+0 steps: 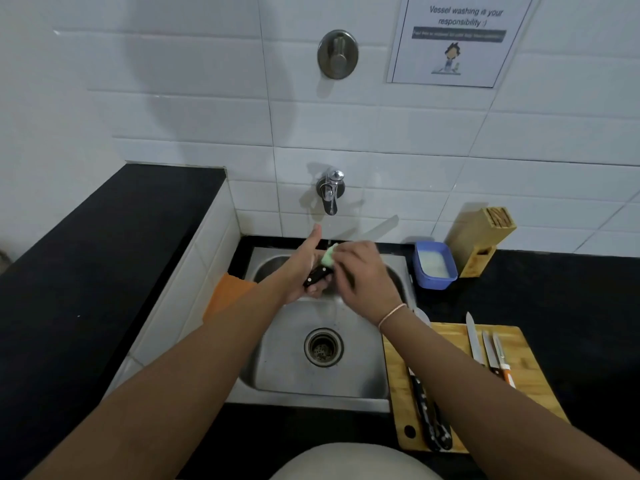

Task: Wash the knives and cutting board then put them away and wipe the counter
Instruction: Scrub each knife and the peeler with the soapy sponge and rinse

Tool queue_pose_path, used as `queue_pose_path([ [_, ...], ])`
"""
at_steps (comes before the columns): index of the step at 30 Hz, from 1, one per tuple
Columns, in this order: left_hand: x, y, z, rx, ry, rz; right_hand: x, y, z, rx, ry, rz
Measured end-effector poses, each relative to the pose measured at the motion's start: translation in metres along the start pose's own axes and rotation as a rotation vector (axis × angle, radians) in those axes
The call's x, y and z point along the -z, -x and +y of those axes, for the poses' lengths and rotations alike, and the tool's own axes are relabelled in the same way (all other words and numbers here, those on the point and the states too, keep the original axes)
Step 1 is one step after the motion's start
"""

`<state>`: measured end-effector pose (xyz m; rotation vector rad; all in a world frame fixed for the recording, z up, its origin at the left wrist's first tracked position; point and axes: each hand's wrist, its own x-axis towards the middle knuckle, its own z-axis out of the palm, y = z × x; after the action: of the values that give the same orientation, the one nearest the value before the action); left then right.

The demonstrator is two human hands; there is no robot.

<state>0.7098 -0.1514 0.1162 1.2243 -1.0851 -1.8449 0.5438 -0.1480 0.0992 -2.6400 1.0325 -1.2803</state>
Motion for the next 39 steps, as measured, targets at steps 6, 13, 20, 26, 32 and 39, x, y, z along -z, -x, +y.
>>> queue_pose_path([
  [6,-0.013,-0.007,0.001,0.013,0.16,0.183,0.004,-0.005,-0.005,0.213,0.022,-0.075],
  [13,-0.019,-0.013,-0.002,-0.034,0.173,0.089,0.016,-0.009,0.019,-0.089,0.075,0.109],
  [20,-0.024,-0.021,-0.001,-0.001,0.27,0.139,0.027,0.002,0.022,0.152,0.063,-0.041],
  [26,-0.028,-0.038,0.003,0.007,0.354,0.115,0.022,0.002,0.004,0.129,0.028,0.021],
  [32,-0.031,-0.026,0.004,-0.024,0.21,0.051,0.042,0.005,0.031,0.111,0.099,-0.023],
  [39,-0.025,-0.023,0.007,-0.14,-0.129,0.045,0.066,-0.005,0.064,-0.194,0.182,0.019],
])
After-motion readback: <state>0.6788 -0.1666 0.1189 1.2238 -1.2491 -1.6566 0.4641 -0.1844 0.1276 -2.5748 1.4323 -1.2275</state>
